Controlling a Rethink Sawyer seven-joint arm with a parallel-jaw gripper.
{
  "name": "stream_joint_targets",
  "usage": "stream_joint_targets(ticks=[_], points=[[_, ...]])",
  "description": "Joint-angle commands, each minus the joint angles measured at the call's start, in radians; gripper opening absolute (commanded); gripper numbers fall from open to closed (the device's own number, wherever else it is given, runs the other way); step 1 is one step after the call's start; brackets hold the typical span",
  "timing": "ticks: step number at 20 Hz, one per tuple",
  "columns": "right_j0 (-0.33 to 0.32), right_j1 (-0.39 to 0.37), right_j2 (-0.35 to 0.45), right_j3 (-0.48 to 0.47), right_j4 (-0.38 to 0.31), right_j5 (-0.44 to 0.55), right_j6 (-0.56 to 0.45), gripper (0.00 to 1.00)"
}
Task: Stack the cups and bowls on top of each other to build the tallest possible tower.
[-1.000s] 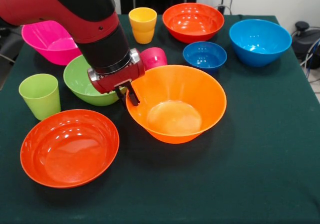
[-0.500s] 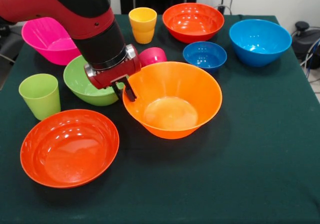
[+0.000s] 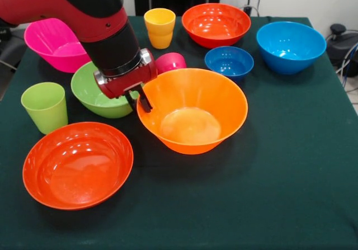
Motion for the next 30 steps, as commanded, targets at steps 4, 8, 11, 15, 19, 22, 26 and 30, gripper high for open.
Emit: stream_joint_targets(ticks=[4,8,11,15,19,22,26,30], points=[[-0.014,0.039,-0.002,0.102,-0.185,-0.054,-0.307,1.0],[-0.037,0.05,0.025,0.12,-0.206,-0.098,-0.317,1.0],[-0.043,0.068,0.038,0.107,-0.204,-0.078,-0.315,1.0],[-0.035,0.084,0.041,0.079,-0.214,-0.033,-0.333,1.0],[-0.029,0.091,0.04,0.063,-0.214,-0.002,-0.337,1.0],[-0.026,0.092,0.04,0.064,-0.215,-0.003,-0.328,1.0],[-0.029,0.097,0.043,0.068,-0.212,-0.005,-0.323,1.0],[-0.037,0.077,0.053,0.087,-0.208,-0.008,-0.31,1.0]])
